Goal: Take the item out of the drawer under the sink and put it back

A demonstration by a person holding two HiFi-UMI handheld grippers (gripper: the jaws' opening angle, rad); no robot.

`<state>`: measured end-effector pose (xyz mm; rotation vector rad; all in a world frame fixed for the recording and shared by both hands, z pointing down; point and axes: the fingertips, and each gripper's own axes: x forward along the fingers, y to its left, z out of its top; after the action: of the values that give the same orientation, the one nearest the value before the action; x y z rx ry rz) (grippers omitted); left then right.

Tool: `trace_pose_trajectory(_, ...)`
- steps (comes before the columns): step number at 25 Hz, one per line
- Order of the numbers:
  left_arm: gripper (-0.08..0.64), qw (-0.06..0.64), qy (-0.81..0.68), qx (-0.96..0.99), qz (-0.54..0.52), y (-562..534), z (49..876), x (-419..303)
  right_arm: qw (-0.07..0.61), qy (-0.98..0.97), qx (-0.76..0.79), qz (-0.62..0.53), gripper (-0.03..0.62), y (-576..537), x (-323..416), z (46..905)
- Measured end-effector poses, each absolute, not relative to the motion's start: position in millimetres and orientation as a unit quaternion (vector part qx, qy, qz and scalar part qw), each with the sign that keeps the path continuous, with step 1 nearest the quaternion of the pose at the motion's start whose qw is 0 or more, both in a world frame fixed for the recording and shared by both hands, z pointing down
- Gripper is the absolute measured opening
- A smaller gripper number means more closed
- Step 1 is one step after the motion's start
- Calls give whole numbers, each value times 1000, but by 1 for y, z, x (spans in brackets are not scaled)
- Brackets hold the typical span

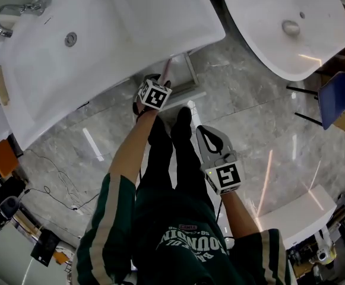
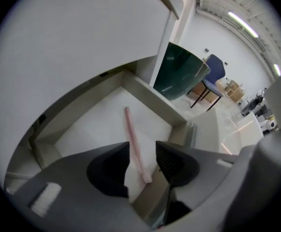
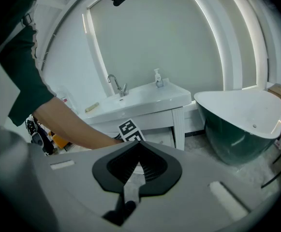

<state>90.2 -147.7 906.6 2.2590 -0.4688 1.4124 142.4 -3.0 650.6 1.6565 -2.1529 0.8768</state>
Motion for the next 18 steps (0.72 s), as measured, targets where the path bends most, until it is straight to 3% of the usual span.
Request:
trace_pose_trajectory(7,210,183,-155,807,540,-157,943,108,151,-735,571,333,2,9,147,671)
trace_pose_trajectory(12,207,166,-149,800,557,-154,962,108,120,-730,585,332,2,7,153,674)
trace_pose_trajectory(18,118,140,-149,798,567,-162,965,103,125,-726,583,342,2,7,155,678)
